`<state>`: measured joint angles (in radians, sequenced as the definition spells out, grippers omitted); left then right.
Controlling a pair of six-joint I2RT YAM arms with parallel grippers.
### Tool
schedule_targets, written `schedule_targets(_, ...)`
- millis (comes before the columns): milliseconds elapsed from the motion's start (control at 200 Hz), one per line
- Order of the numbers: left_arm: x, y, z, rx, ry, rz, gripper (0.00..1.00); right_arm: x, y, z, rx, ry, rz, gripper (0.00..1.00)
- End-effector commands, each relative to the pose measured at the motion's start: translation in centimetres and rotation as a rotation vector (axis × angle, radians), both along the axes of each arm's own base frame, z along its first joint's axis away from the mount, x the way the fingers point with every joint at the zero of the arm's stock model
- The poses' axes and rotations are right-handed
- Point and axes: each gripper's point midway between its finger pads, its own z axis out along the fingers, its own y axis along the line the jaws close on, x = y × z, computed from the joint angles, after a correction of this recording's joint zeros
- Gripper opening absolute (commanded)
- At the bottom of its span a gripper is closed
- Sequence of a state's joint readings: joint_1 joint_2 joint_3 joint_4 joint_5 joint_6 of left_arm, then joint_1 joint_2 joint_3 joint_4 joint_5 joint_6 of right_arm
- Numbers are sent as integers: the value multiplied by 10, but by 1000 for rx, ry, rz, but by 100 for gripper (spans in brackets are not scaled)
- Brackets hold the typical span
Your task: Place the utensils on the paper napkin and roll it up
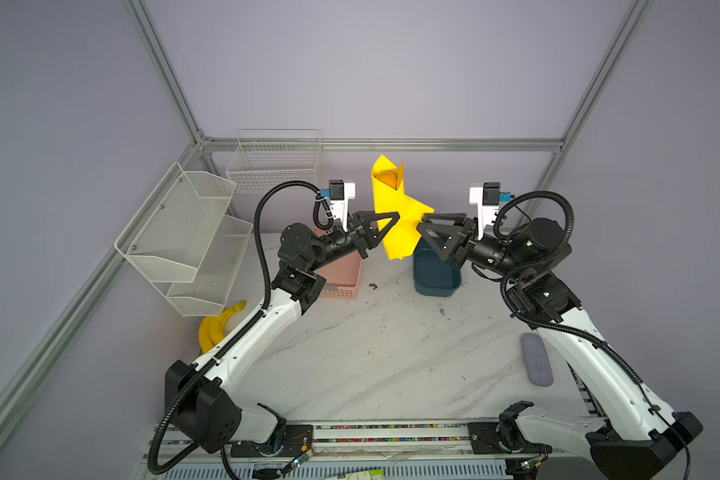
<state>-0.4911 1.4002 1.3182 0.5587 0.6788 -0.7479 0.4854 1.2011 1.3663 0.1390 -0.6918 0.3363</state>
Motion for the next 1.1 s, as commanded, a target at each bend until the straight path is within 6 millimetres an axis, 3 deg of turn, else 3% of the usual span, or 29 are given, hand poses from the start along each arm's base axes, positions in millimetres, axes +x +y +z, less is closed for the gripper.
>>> schedule_targets(0, -21, 11, 40, -50, -115, -7, 7, -10, 1, 13, 17, -32, 41, 43)
schedule_targets(840, -29, 7, 47, -74, -118, -83, 7, 4, 18, -10, -14, 17, 107, 40)
schedule_targets(880, -17, 0, 36, -62, -89, -85, 7, 4, 20, -11, -16, 20, 117, 40)
schedule_targets(1095, -15, -4, 33, -61, -78, -105, 7, 0, 27, -15, -20, 27, 165, 38)
